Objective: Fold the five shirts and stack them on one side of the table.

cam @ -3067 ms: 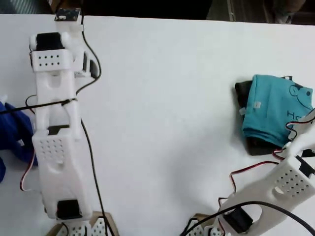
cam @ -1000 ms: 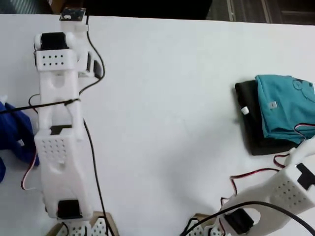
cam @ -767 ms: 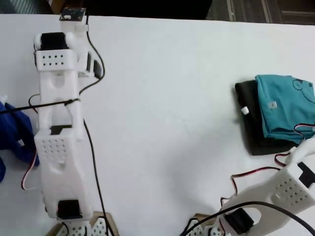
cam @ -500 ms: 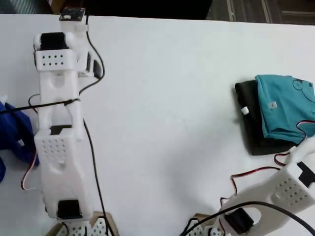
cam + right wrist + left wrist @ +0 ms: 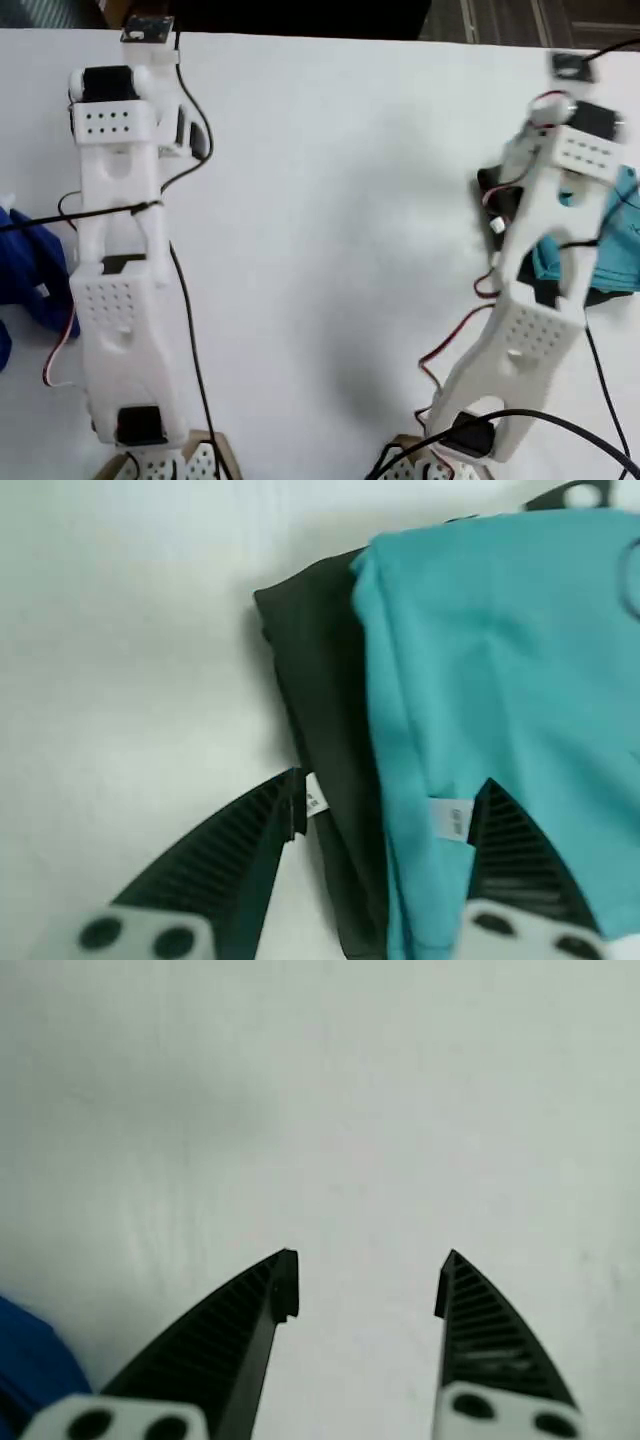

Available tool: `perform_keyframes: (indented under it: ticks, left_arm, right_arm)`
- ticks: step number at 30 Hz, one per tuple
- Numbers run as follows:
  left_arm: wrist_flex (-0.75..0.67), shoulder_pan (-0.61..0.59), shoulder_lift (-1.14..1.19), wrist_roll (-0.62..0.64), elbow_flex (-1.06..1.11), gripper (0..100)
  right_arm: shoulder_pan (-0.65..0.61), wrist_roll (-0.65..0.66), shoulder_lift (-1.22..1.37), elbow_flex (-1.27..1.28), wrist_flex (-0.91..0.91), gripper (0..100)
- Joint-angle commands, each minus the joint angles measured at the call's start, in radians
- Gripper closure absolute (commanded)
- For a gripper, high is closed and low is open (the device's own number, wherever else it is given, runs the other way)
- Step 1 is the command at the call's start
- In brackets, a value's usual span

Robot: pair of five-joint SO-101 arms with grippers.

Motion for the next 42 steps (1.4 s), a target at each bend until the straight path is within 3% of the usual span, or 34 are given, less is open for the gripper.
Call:
perform_keyframes:
  ticks: [1, 16, 31, 42]
  left_arm:
    - [0.008, -0.003, -0.066, 0.005, -0.008, 76]
    - [0.008, -0.002, -0.066, 0.006, -0.015, 76]
    - [0.009, 0.002, -0.077, 0.005, -0.015, 76]
    - [0.012, 0.014, -0.077, 0.003, -0.015, 76]
  right_arm:
    - [-0.008, -0.009, 0.071, -0.072, -0.013, 73.0]
    - [0.008, 0.002, 0.165, -0.27, 0.028, 73.0]
    - [0.084, 0.308, 0.251, -0.279, -0.03, 73.0]
    - [0.097, 0.331, 0.338, -0.284, -0.09, 82.9]
